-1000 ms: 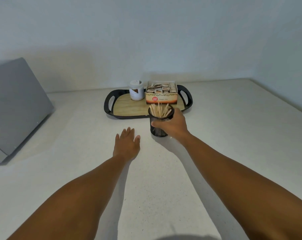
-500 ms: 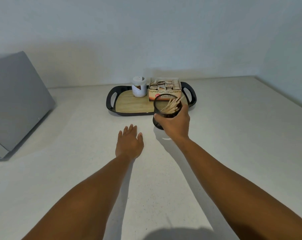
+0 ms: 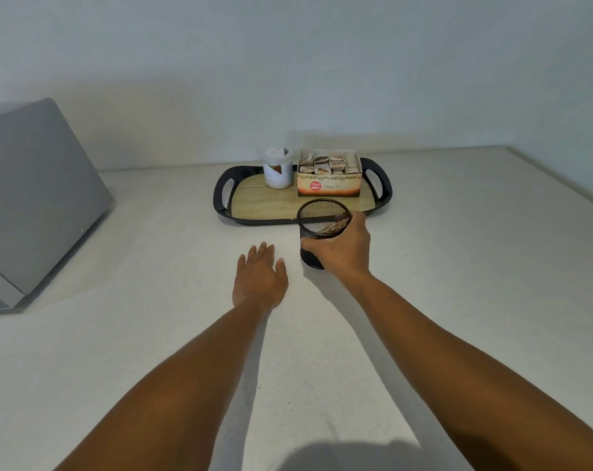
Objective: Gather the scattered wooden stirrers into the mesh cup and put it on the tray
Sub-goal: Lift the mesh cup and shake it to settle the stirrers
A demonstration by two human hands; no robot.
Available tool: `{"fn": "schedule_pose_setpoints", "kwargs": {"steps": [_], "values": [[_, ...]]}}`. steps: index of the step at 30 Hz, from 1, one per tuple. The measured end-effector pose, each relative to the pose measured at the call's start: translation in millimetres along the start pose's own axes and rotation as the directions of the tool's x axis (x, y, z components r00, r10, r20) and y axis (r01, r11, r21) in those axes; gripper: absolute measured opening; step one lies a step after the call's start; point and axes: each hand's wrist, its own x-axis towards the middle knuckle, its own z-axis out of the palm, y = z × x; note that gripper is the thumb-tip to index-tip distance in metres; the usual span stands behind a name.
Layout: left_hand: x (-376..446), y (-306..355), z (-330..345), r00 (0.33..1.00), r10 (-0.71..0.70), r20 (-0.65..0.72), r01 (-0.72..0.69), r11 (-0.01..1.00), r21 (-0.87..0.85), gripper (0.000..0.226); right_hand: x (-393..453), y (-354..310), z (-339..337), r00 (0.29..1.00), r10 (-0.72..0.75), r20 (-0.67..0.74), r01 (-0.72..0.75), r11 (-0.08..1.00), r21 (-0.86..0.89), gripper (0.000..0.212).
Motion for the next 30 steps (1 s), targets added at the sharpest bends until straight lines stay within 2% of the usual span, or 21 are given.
{"fn": "schedule_pose_setpoints", "kwargs": {"steps": [5, 9, 11, 15, 19, 24, 30], "values": [[0.4, 1.1, 0.7, 1.000, -0.011, 0.000, 0.011, 1.000, -0.006, 0.058, -1.5, -11.6, -3.5, 0.981, -0.142, -0.131, 0.153, 0.985, 0.083, 0.092], [0.0, 1.8, -0.5, 1.000, -0.002, -0.001, 0.002, 1.000, 0.001, 0.058, 2.3, 0.3, -5.4, 0.998, -0.050, -0.046, 0.050, 0.999, -0.006, 0.093], [0.7, 0.8, 0.6, 1.000, -0.006, 0.002, 0.006, 1.000, 0.000, 0.058, 1.0, 2.2, -5.9, 0.997, -0.063, -0.041, 0.063, 0.998, -0.008, 0.094], [1.5, 0.7, 1.7, 1.000, -0.011, -0.003, 0.011, 1.000, 0.010, 0.058, -1.9, -0.7, -8.5, 0.982, -0.145, -0.124, 0.151, 0.987, 0.048, 0.091], [1.0, 0.7, 1.5, 1.000, 0.006, 0.008, -0.006, 1.000, 0.015, 0.059, 1.1, 8.9, -11.0, 0.998, -0.065, -0.015, 0.065, 0.998, -0.002, 0.095], [1.9, 0.9, 1.5, 1.000, -0.011, 0.010, 0.011, 1.000, 0.022, 0.059, 2.8, 12.9, -13.9, 0.996, -0.050, 0.071, 0.050, 0.999, 0.001, 0.095], [1.0, 1.0, 1.2, 1.000, -0.007, 0.000, 0.007, 1.000, 0.017, 0.059, 8.6, 18.2, -17.4, 0.964, 0.001, 0.266, 0.004, 1.000, -0.018, 0.096]]}}
